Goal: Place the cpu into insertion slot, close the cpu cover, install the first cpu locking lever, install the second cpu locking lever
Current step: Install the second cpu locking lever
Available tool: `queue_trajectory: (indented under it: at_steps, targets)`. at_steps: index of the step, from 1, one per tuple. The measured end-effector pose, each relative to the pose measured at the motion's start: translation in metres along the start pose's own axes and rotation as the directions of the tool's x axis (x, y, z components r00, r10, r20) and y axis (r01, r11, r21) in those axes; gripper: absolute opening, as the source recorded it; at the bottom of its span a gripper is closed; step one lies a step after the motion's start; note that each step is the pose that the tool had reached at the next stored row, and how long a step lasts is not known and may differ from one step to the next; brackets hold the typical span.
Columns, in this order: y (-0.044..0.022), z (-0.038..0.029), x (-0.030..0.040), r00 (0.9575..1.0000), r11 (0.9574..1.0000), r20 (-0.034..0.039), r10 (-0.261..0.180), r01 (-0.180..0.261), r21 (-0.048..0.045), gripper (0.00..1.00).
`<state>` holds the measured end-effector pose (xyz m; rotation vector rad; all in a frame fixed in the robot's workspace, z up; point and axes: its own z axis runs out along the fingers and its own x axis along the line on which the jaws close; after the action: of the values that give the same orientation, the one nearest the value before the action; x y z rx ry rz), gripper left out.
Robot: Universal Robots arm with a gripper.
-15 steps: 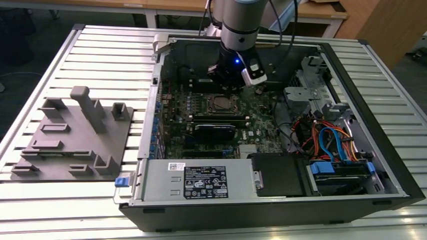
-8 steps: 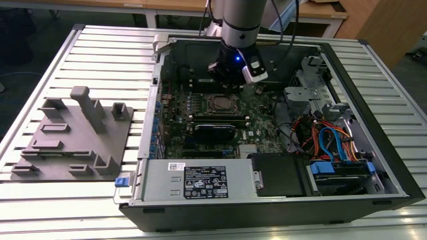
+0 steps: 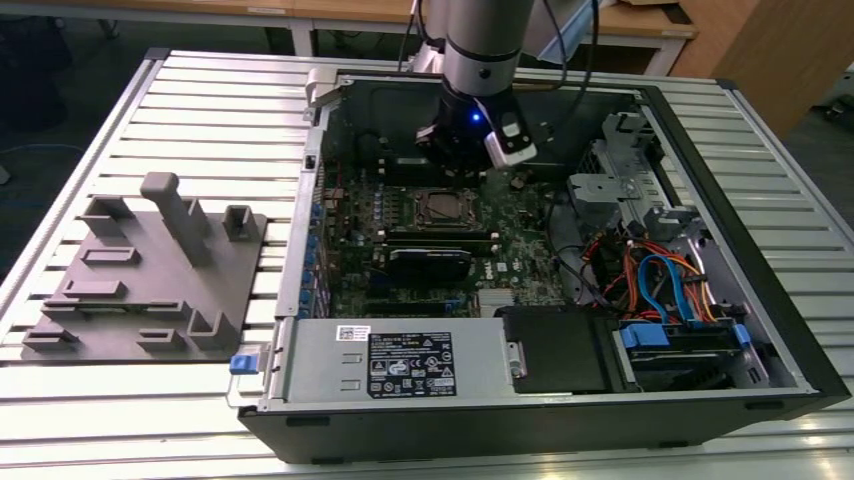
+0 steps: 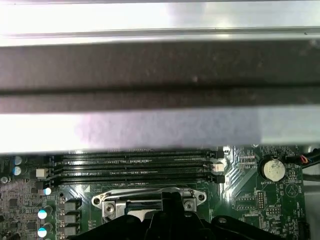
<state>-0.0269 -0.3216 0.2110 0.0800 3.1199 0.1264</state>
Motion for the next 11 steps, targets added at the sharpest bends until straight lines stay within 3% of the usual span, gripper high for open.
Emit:
queue_trajectory:
  at_steps: [3,11]
  targets:
    - [-0.0036,-0.0003,-0.0002,1.0000,1.0000,0.0000,0.000,0.000,0.0000,0.10]
    - [-0.0052,-0.0004,-0.0003,1.0000,1.0000,0.0000,0.000,0.000,0.0001,0.10]
